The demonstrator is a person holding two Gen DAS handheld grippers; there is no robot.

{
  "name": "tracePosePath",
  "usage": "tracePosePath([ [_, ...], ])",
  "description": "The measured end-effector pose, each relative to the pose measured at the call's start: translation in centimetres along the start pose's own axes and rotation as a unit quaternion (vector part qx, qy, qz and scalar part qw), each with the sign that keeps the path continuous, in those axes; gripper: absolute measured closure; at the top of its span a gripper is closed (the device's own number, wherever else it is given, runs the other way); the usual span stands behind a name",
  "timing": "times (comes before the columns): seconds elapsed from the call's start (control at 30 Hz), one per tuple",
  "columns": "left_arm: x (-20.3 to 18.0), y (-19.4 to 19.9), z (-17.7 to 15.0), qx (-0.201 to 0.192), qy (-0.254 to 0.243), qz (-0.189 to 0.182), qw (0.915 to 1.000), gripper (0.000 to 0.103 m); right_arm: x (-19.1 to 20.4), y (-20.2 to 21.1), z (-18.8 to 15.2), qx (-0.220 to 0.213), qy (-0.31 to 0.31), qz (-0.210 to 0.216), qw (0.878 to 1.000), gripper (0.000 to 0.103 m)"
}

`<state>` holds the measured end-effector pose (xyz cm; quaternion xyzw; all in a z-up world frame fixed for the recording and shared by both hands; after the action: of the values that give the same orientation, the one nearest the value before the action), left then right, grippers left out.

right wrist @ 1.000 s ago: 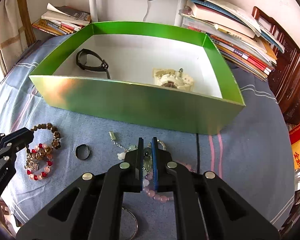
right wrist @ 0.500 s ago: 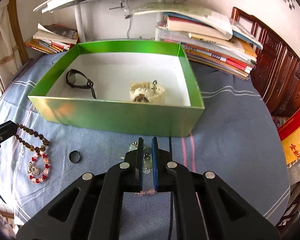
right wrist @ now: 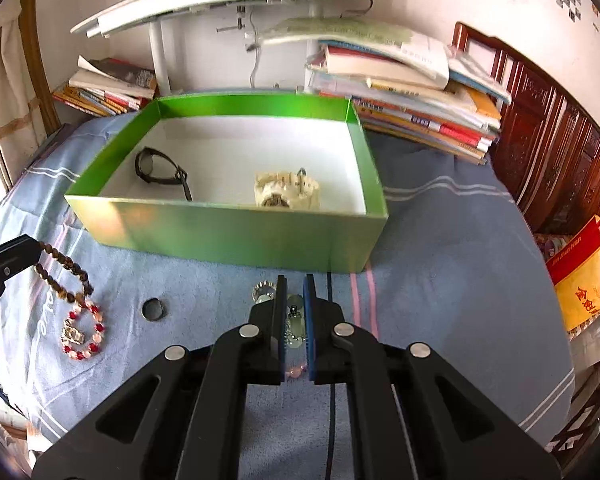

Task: Organize jewelry
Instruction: 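Grasp the silver pendant chain with the right tool while the left tool lifts the bead bracelet, then release the chain from the right tool into the box while the left tool drops the bracelet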

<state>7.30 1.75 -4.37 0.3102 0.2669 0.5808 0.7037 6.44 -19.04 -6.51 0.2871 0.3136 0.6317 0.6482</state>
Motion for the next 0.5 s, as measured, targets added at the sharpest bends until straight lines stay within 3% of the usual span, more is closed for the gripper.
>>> tracePosePath([
  [0.5,-0.5,3.0,6.6,-0.077,-0.009,-0.028,0.9966,0.095,0.1,5.1,5.8,-0.095,0.010,0.026,0.995,0.095],
])
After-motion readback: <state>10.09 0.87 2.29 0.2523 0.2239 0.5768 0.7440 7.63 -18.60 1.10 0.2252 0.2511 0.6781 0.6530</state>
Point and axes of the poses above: each gripper's, at about its wrist camera, not at the fingertips, and y roughly against the way its jaws point, x to its left, z to its top, the point moved 2 cm from there along -y, roughly the way its jaws point, and after that the axes turned 1 degree about x, right-handed, at the moved point
